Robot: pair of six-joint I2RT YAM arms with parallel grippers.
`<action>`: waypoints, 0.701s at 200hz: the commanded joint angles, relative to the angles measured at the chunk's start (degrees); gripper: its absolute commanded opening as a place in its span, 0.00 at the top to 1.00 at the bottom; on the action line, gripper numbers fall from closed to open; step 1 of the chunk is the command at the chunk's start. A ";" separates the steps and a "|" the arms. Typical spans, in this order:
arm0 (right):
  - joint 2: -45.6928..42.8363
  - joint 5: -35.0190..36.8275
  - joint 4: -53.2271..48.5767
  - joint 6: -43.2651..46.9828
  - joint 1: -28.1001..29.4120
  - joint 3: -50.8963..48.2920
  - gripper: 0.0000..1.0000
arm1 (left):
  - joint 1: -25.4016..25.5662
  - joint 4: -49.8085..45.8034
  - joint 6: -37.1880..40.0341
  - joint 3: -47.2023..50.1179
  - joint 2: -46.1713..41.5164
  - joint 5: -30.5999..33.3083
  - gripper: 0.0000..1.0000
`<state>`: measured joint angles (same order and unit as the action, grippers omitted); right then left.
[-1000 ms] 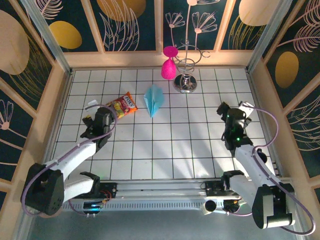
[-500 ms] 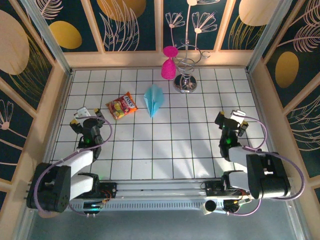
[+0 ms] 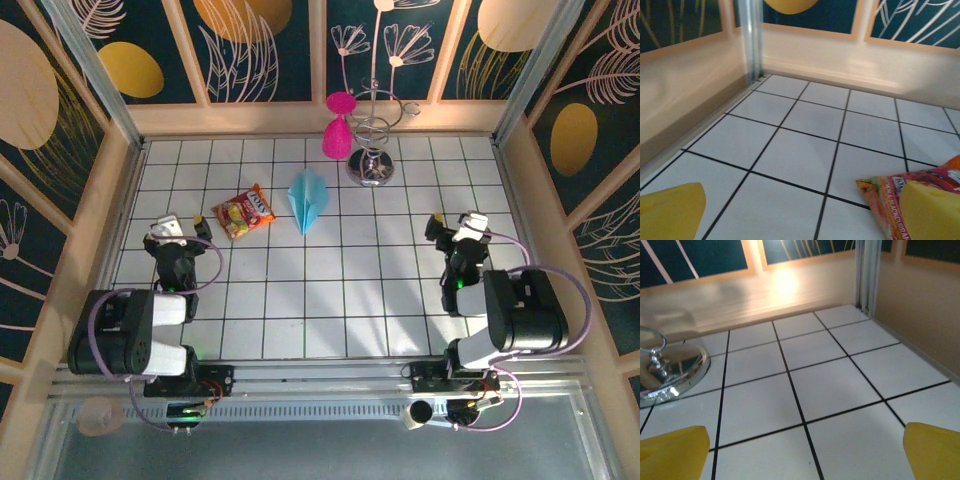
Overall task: Fold a paper plane with a square sheet of paper (pick it up from the middle)
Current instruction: Reset both arms
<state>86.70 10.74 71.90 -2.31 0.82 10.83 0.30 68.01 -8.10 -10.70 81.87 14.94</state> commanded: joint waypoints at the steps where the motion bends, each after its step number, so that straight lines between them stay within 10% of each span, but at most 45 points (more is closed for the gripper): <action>1: 3.26 -2.51 9.15 1.49 -0.42 -0.30 0.01 | -0.56 10.81 1.24 0.37 3.64 -5.30 0.01; 140: 2.86 -4.22 5.51 0.79 -1.20 1.04 0.01 | -0.65 12.81 3.34 0.43 5.94 -9.91 0.01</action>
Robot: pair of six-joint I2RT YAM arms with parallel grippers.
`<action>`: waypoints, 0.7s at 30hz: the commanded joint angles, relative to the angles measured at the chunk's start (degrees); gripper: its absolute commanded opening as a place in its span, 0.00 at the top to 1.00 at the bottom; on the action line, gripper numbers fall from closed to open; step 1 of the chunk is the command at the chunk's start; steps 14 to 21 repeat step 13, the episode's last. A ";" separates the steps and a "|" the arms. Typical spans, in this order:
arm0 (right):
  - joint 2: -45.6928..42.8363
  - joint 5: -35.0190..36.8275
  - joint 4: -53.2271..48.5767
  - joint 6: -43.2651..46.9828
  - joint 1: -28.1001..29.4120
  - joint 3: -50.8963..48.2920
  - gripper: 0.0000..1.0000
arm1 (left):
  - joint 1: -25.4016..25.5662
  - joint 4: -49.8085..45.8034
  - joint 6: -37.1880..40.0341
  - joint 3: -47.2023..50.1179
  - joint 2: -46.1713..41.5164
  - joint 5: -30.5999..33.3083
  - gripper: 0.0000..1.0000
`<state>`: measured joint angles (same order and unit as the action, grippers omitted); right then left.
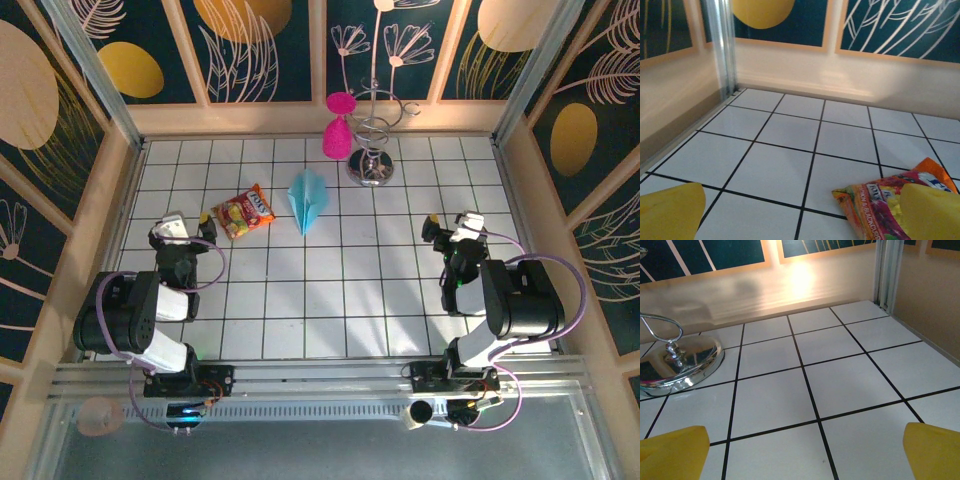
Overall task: Fold a paper plane with a square sheet of paper (pick it up from the middle)
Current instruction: Reset both arms
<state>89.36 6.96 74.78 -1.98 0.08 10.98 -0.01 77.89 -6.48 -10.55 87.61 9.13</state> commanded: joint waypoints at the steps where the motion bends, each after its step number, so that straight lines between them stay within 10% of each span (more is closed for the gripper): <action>1: 0.20 -0.45 2.64 0.47 -0.44 0.89 0.01 | -0.34 2.73 1.73 0.14 0.23 -4.11 0.01; 21: 0.16 -0.46 2.81 0.46 -0.43 0.76 0.01 | -0.30 -1.86 1.10 -2.46 0.48 -2.18 0.01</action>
